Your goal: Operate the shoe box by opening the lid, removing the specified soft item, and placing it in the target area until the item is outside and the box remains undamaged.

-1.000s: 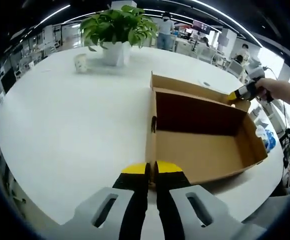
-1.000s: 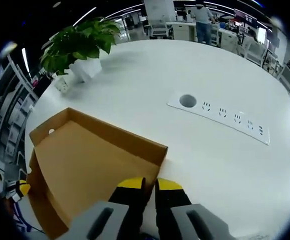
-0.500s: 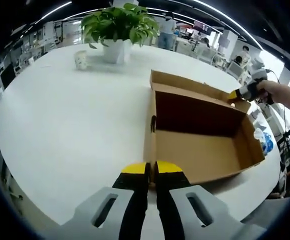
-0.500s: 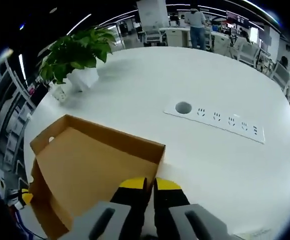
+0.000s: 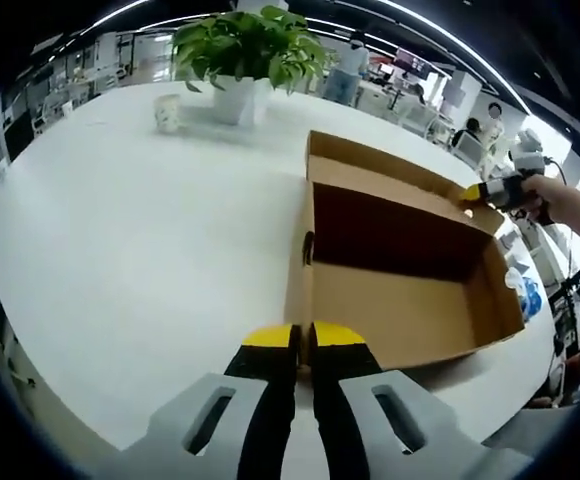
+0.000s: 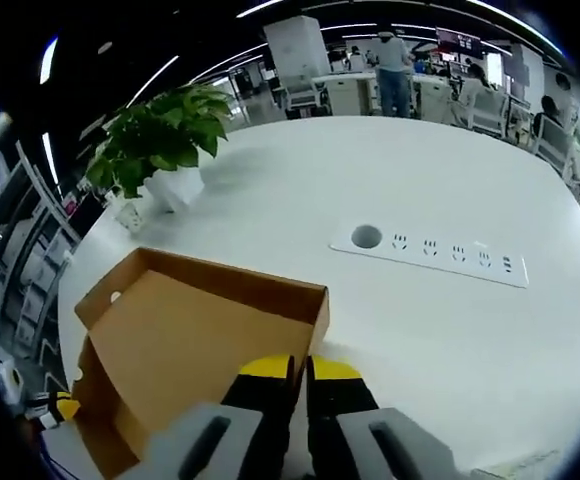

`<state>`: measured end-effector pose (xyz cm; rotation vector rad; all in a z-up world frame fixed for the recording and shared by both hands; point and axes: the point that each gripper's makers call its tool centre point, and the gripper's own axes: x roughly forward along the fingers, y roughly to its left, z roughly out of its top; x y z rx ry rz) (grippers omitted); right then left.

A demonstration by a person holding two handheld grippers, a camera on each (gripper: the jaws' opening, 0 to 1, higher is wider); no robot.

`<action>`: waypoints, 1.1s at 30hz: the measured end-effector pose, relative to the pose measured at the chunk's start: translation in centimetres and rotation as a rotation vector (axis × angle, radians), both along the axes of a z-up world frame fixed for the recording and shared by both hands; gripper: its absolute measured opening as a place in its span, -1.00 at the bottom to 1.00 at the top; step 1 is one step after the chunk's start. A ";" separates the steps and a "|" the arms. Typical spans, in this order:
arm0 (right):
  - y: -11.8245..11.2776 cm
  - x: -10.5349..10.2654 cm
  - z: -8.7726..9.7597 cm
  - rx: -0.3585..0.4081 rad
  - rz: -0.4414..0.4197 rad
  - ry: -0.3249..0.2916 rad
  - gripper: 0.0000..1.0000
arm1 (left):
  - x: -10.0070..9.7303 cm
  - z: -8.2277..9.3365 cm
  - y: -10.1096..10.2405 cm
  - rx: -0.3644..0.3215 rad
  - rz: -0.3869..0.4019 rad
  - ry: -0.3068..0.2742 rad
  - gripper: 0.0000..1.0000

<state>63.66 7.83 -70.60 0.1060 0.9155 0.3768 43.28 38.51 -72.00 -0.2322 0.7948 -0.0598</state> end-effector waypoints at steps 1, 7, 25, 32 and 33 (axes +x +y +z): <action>0.2 0.1 0.3 0.019 0.003 -0.016 -1.00 | 0.0 0.0 0.0 -0.001 0.001 0.000 -0.96; 0.1 -0.1 1.1 0.031 0.000 -0.040 -1.00 | 0.0 0.0 0.1 -0.016 0.010 -0.003 -0.96; 0.7 -0.1 4.9 0.088 0.008 -0.150 -1.00 | -0.4 0.4 -0.2 -0.033 0.022 -0.007 -0.95; 0.9 -0.4 6.3 0.109 0.021 -0.201 -1.00 | -0.5 0.4 -0.4 -0.041 0.024 -0.010 -0.95; 0.9 -0.4 6.5 0.115 0.020 -0.210 -1.00 | -0.4 0.4 -0.3 -0.041 0.024 -0.010 -0.95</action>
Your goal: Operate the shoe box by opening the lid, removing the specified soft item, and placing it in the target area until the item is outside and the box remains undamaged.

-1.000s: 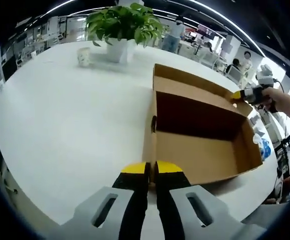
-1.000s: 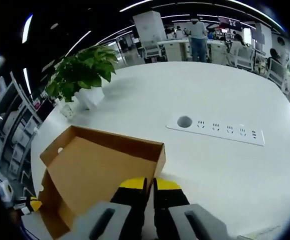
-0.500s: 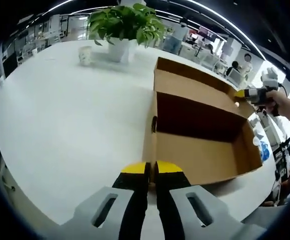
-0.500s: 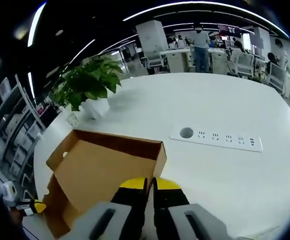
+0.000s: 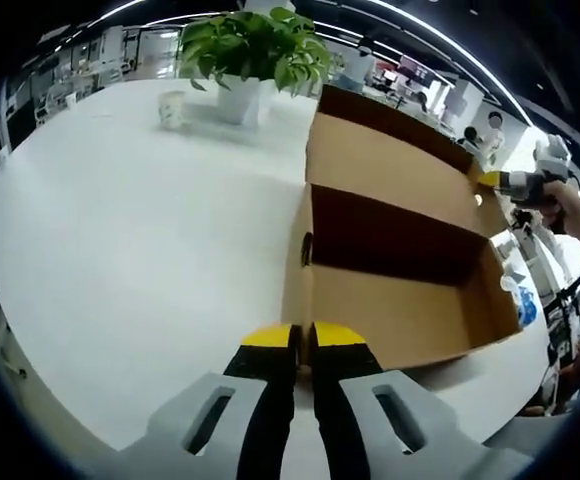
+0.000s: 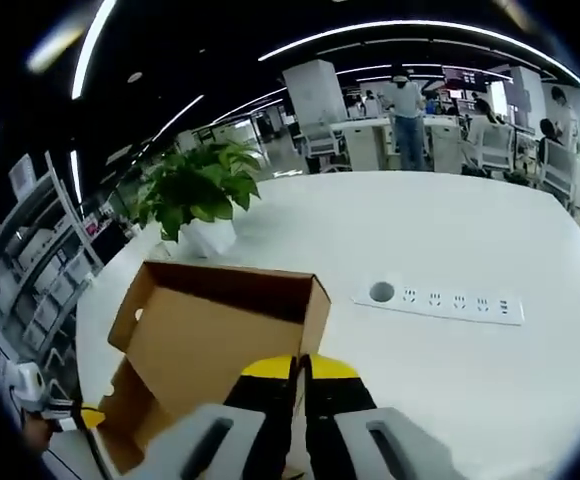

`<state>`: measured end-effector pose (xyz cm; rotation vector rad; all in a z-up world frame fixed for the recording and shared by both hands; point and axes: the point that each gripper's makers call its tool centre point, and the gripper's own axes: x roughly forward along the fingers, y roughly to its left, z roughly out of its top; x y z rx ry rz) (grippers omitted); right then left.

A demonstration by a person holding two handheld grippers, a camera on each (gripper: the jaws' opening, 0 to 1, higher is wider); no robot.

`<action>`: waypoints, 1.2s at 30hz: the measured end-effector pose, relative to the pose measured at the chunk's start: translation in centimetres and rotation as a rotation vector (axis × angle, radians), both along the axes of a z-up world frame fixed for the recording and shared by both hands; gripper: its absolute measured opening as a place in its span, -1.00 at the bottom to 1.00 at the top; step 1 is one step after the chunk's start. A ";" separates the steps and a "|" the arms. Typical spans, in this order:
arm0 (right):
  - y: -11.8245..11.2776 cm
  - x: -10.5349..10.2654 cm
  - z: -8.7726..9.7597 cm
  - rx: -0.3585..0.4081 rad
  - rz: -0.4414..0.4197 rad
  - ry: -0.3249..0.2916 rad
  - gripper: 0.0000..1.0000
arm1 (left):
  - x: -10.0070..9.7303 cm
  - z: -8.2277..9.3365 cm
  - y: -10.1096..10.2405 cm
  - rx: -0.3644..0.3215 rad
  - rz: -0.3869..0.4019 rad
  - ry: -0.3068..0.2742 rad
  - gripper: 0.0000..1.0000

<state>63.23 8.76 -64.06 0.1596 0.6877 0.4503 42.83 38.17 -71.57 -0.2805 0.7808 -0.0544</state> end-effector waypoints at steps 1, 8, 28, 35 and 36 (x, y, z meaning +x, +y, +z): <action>0.0 -0.2 0.2 0.003 0.002 -0.007 -1.00 | 0.0 0.0 0.0 -0.005 0.003 0.000 -0.95; -0.4 -1.3 0.8 0.015 -0.003 -0.038 -1.00 | 0.1 -0.1 0.2 -0.016 0.002 -0.001 -0.94; -0.4 -4.8 3.1 -0.020 0.039 -0.183 -1.00 | 0.2 -0.1 0.3 -0.032 0.007 -0.018 -0.93; -0.6 -5.3 3.3 -0.030 0.039 -0.227 -1.00 | 0.2 -0.1 0.3 -0.034 0.008 -0.025 -0.93; -0.6 -5.4 3.3 -0.030 0.039 -0.232 -1.00 | 0.2 -0.1 0.3 -0.033 0.006 -0.025 -0.93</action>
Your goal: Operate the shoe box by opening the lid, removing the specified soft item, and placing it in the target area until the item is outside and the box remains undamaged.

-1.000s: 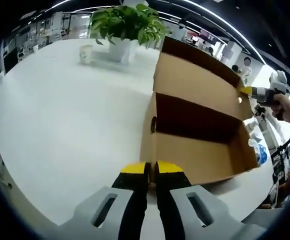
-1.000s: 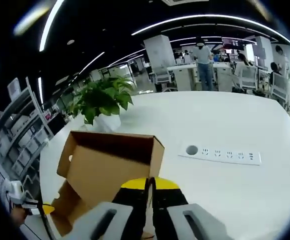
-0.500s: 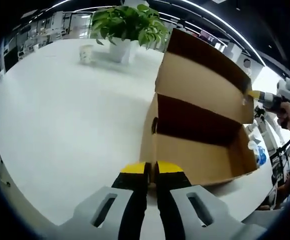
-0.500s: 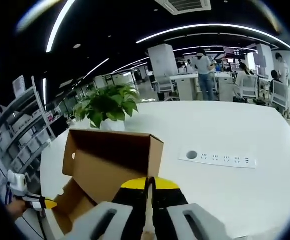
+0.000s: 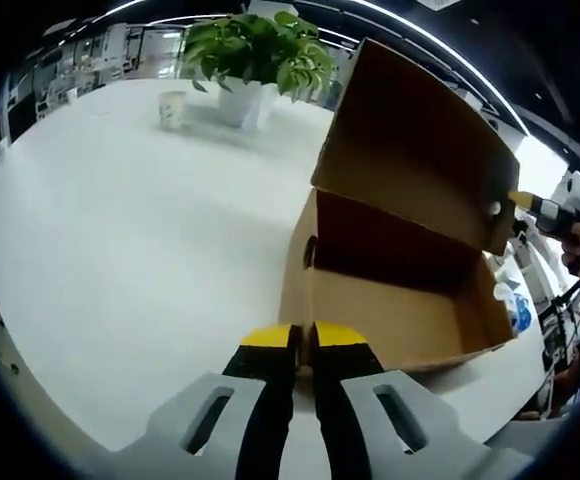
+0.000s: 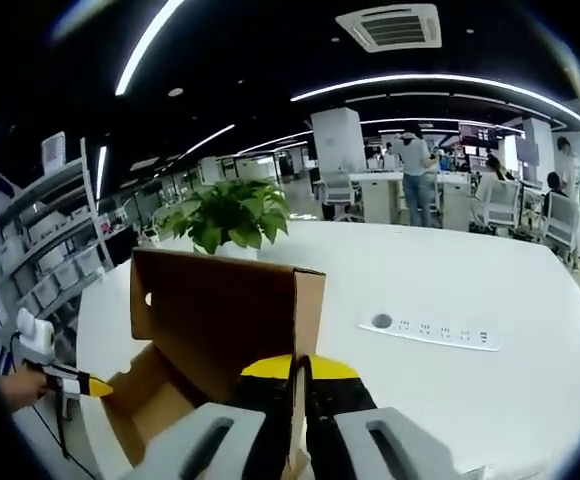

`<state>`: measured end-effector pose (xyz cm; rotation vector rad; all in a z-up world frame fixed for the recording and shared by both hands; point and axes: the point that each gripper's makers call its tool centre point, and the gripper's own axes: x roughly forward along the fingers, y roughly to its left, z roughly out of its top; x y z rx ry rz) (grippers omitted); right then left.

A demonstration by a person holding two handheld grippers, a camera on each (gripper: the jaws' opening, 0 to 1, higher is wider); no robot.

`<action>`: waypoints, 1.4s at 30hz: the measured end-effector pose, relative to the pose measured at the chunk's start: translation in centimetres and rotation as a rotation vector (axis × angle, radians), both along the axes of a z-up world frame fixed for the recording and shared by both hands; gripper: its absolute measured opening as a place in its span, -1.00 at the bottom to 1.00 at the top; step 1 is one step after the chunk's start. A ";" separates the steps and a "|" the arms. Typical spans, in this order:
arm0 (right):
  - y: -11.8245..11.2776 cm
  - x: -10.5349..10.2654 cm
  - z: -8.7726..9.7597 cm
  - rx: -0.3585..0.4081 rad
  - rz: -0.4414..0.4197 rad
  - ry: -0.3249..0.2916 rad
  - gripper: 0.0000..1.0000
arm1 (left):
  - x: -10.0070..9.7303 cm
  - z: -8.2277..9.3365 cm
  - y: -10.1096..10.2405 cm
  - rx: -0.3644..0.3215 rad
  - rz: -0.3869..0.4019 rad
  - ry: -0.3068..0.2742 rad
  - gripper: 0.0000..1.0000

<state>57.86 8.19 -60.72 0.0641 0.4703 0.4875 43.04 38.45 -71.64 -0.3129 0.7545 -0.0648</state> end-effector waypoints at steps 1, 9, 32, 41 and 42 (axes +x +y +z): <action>0.0 -0.2 0.1 0.000 -0.002 -0.004 -1.00 | 0.0 0.0 0.0 0.002 -0.002 0.000 -0.93; -0.1 -0.8 0.2 -0.039 0.014 -0.057 -1.00 | 0.0 0.0 0.0 -0.002 0.000 -0.008 -0.93; 0.0 -3.7 0.4 -0.109 0.032 -0.149 -1.00 | 0.0 0.0 -0.1 0.003 -0.006 -0.021 -0.92; 0.2 -4.4 0.3 -0.135 0.045 -0.163 -1.00 | 0.0 0.0 -0.1 0.002 -0.011 -0.028 -0.91; 0.2 -4.4 0.3 -0.132 0.042 -0.165 -1.00 | 0.0 0.0 -0.1 0.003 -0.012 -0.028 -0.91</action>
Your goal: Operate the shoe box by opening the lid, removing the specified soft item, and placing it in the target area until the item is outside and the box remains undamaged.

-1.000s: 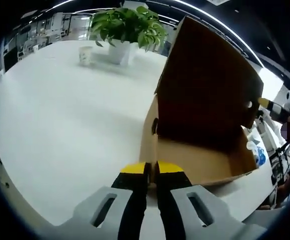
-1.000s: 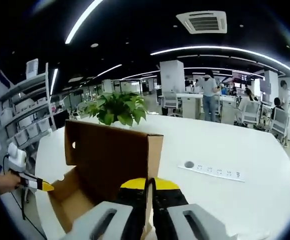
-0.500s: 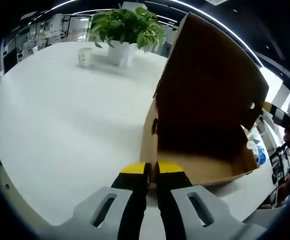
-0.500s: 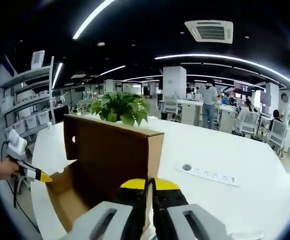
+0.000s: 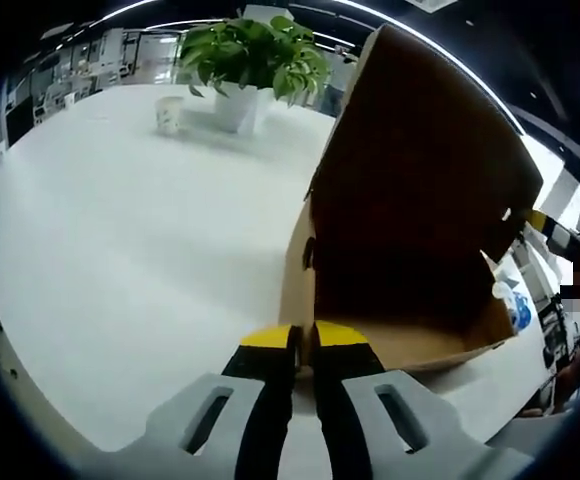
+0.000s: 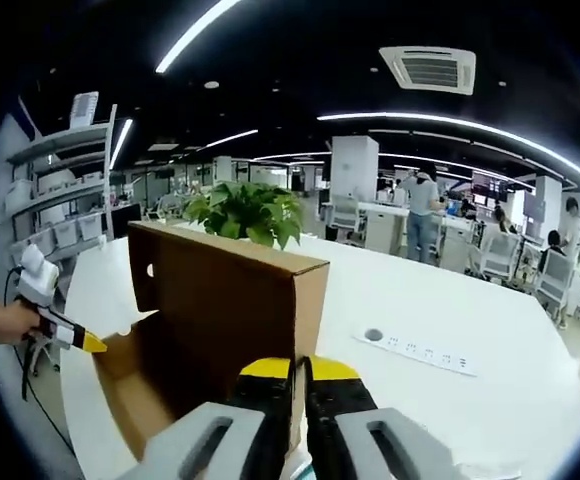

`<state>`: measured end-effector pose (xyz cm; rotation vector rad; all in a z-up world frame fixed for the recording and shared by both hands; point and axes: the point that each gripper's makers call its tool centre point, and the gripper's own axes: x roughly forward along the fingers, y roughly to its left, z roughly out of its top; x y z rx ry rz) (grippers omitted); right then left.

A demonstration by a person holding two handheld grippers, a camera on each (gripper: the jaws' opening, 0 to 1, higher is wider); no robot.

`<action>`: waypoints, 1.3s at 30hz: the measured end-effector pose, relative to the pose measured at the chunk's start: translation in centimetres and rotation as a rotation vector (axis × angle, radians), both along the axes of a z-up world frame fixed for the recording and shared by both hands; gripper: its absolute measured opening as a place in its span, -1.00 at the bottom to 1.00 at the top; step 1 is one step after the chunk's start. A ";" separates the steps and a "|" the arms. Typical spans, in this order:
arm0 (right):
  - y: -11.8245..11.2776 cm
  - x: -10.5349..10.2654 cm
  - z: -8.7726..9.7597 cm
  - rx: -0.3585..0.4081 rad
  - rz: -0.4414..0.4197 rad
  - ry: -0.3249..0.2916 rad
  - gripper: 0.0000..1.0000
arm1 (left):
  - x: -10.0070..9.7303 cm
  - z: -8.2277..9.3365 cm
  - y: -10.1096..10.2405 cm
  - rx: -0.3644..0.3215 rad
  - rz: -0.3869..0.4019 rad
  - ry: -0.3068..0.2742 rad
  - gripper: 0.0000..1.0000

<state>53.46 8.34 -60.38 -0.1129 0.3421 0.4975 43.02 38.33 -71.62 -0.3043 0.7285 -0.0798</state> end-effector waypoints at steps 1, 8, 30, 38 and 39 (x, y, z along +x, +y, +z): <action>0.0 0.0 0.0 0.001 0.000 -0.001 -1.00 | 0.0 0.0 0.0 0.000 0.000 -0.001 -0.91; 0.0 -0.9 -0.2 0.002 0.001 -0.002 -1.00 | 0.0 0.0 0.0 0.012 -0.012 -0.003 -0.91; 0.0 -3.1 -1.4 0.026 0.006 0.043 -0.99 | 0.0 0.0 -0.1 0.023 -0.040 -0.001 -0.91; 0.0 -3.9 -1.8 0.076 -0.025 0.061 -0.99 | 0.0 0.0 -0.1 0.030 -0.065 0.004 -0.90; 0.0 -3.9 -1.9 0.078 -0.028 0.064 -0.99 | 0.0 0.0 -0.1 0.031 -0.068 0.003 -0.90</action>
